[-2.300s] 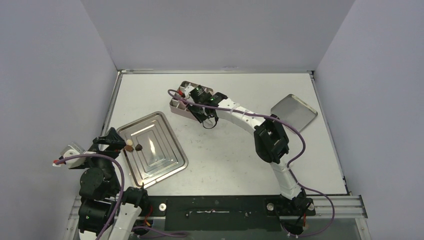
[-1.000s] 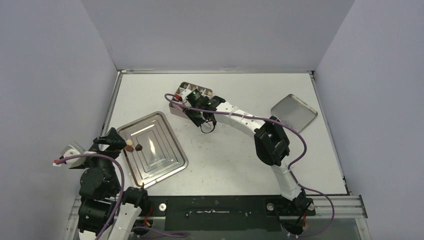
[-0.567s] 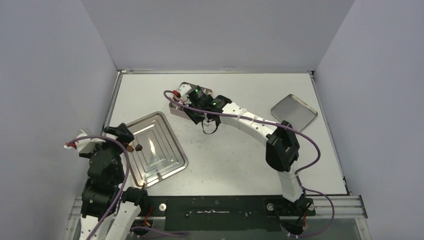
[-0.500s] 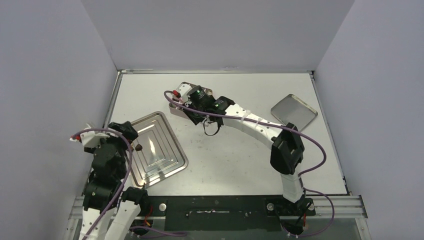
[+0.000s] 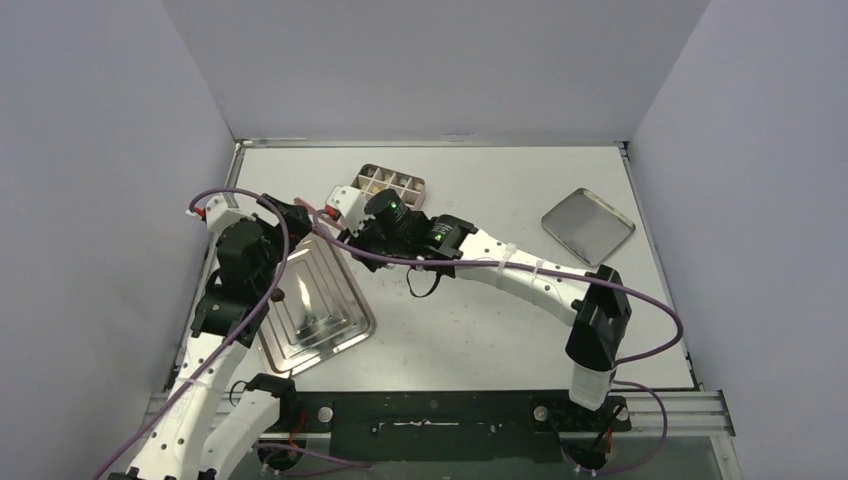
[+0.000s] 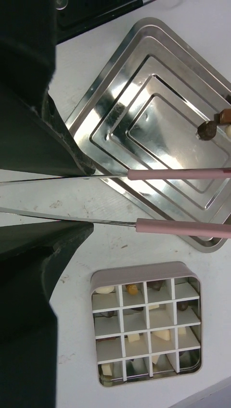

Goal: Pack the chocolate
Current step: Adjust the clamp.

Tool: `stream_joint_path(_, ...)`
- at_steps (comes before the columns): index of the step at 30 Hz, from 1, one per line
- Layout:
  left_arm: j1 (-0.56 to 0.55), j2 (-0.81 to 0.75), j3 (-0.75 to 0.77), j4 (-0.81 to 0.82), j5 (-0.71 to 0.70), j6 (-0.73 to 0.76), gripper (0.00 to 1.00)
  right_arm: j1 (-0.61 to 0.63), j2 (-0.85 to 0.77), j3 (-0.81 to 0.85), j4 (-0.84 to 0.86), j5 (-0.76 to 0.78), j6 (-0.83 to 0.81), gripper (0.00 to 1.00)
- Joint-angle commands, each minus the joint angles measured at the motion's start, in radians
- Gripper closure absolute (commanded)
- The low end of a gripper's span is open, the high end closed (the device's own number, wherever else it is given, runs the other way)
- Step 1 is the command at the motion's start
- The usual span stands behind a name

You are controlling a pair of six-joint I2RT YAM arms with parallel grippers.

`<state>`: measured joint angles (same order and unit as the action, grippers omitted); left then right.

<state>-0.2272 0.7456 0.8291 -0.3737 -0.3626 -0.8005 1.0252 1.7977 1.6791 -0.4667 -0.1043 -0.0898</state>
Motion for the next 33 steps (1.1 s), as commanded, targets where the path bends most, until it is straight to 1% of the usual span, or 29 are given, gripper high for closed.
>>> stream_joint_path(1,0.004,0.057,0.056,0.115,0.023,-0.003,0.13,0.028,0.005,0.074,0.037,-0.002,-0.03,0.66)
stream_joint_path(5,0.005,0.091,0.048,0.079,-0.124,0.057,0.17,0.033,-0.02,0.067,0.054,-0.001,-0.033,0.66)
stream_joint_path(8,0.006,0.132,0.043,0.059,-0.17,0.104,0.17,0.034,-0.052,0.039,0.094,-0.007,-0.03,0.66)
stream_joint_path(12,0.007,0.175,0.046,0.022,-0.158,0.117,0.21,0.034,-0.084,-0.004,0.157,0.022,-0.023,0.66)
stream_joint_path(16,0.007,0.169,0.02,0.013,-0.158,0.138,0.24,0.032,-0.095,-0.057,0.26,0.029,-0.001,0.66)
stream_joint_path(19,0.007,0.172,0.004,-0.004,-0.169,0.147,0.24,0.032,-0.062,-0.042,0.273,0.024,-0.007,0.66)
stream_joint_path(22,0.006,0.195,-0.002,-0.021,-0.16,0.151,0.24,0.033,-0.018,-0.01,0.281,0.072,-0.011,0.65)
stream_joint_path(25,0.006,0.23,-0.007,-0.047,-0.136,0.134,0.24,0.023,0.019,0.022,0.281,0.08,-0.016,0.65)
stream_joint_path(29,0.007,0.254,-0.027,-0.049,-0.125,0.114,0.24,0.007,0.038,0.036,0.293,0.027,-0.021,0.65)
stream_joint_path(33,0.007,0.247,-0.034,-0.058,-0.126,0.096,0.24,-0.008,0.057,0.043,0.315,-0.009,-0.011,0.65)
